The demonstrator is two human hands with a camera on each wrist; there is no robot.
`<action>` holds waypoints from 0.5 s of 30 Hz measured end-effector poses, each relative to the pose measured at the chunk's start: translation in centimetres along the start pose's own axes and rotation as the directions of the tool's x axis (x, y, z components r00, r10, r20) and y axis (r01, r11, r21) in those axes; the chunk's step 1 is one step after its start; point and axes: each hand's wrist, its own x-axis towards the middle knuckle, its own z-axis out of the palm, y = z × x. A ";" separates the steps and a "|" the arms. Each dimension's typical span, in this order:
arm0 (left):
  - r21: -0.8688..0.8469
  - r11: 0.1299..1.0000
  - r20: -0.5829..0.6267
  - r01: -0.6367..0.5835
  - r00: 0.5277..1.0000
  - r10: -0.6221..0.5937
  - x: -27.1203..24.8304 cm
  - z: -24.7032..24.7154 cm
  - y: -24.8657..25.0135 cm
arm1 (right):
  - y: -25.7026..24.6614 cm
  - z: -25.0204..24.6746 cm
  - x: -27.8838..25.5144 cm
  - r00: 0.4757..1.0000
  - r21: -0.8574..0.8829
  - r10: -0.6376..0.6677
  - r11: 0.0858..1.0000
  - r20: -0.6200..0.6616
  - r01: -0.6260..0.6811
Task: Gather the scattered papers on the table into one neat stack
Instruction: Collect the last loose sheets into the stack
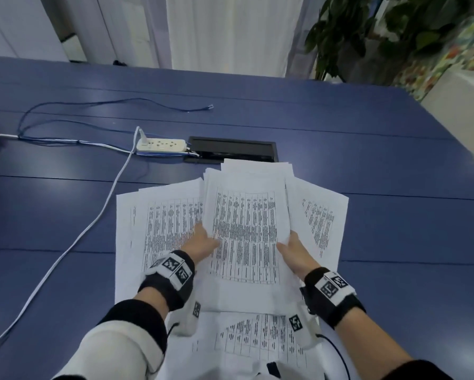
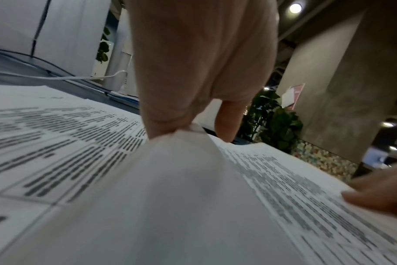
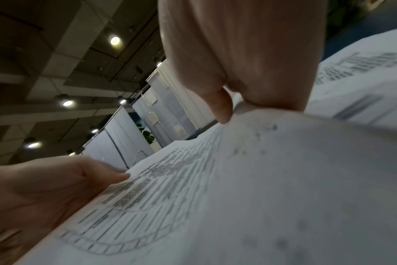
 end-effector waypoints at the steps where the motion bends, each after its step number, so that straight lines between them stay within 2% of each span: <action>1: 0.004 1.000 -0.023 -0.011 1.000 0.011 0.1 0.1 -0.1 | 0.4 0.0 0.1 1.000 0.007 0.004 1.000 -0.017 -0.004; 3: 0.025 1.000 -0.088 -0.014 0.996 0.016 0.2 0.0 -0.5 | 0.9 -0.3 0.5 0.996 0.049 0.046 0.998 -0.077 -0.042; 5: 0.069 0.997 -0.139 -0.027 0.990 0.036 0.1 0.1 -1.2 | 1.0 -0.8 0.7 0.996 0.055 0.057 0.997 -0.064 -0.053; 7: 0.054 0.994 -0.177 -0.090 0.979 0.099 -0.3 0.2 -1.5 | 0.9 -1.1 0.6 0.997 0.060 0.062 0.996 -0.035 -0.060; 9: -0.018 0.991 -0.156 -0.130 0.980 0.125 -0.6 -0.1 -1.8 | 1.2 -1.4 0.5 0.996 0.143 0.085 0.986 -0.013 -0.082; 11: -0.019 0.990 -0.114 -0.138 0.984 0.135 -0.8 -1.2 -2.2 | 1.5 -1.5 0.4 0.995 0.189 0.086 0.979 -0.045 -0.076; 12: 0.069 0.989 -0.120 -0.132 0.983 0.140 -0.7 -2.0 -2.5 | 1.5 -1.6 0.4 0.994 0.183 0.081 0.981 -0.079 -0.065; 13: 0.171 0.980 -0.176 -0.104 0.975 0.134 -0.7 -2.9 -2.8 | 1.5 -1.7 0.4 0.992 0.171 0.066 0.984 -0.105 -0.047; 14: 0.289 0.957 -0.281 -0.026 0.953 0.110 -0.6 -3.9 -3.3 | 1.4 -1.9 0.4 0.991 0.165 0.052 0.986 -0.124 -0.031; 15: 0.385 0.920 -0.401 0.079 0.912 0.090 -0.7 -5.1 -3.9 | 1.2 -2.2 0.3 0.989 0.161 0.032 0.987 -0.142 -0.009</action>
